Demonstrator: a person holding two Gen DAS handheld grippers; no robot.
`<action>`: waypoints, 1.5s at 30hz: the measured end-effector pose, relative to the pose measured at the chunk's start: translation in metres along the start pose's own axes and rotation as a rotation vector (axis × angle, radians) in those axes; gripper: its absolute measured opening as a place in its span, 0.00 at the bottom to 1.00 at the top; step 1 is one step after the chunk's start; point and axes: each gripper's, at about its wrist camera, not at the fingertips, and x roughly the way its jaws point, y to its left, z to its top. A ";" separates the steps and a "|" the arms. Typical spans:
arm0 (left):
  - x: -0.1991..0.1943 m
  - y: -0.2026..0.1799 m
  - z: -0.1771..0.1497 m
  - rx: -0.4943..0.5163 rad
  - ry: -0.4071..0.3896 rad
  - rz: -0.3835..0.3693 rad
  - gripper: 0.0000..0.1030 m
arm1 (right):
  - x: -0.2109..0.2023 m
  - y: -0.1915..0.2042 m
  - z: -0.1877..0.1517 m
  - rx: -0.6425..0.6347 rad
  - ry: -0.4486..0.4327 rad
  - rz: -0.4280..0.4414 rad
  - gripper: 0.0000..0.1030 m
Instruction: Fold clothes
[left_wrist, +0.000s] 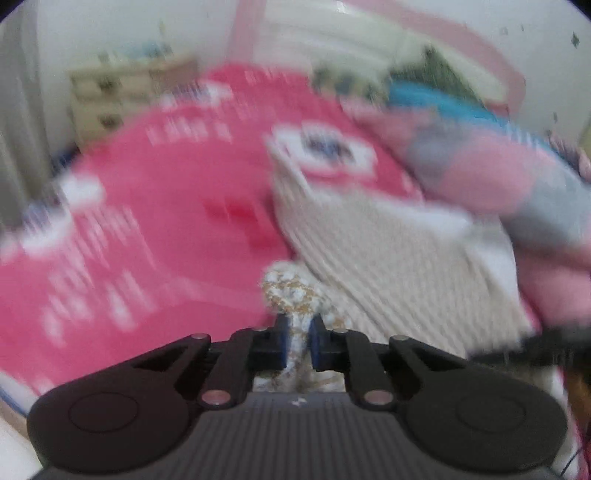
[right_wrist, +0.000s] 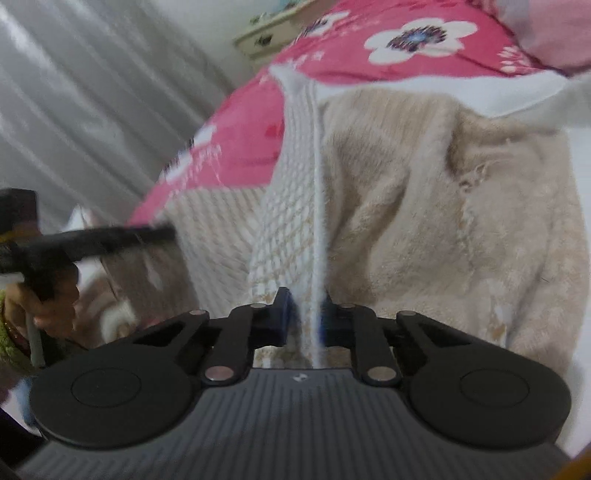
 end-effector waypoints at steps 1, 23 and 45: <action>-0.010 0.009 0.016 0.001 -0.030 0.027 0.11 | -0.005 0.001 0.001 0.015 -0.014 0.011 0.11; 0.094 0.264 0.118 -0.222 0.295 0.782 0.35 | 0.082 0.009 0.018 0.235 0.110 0.024 0.13; -0.116 0.020 0.061 0.166 0.130 -0.024 0.55 | -0.133 0.053 -0.071 0.048 -0.212 -0.036 0.48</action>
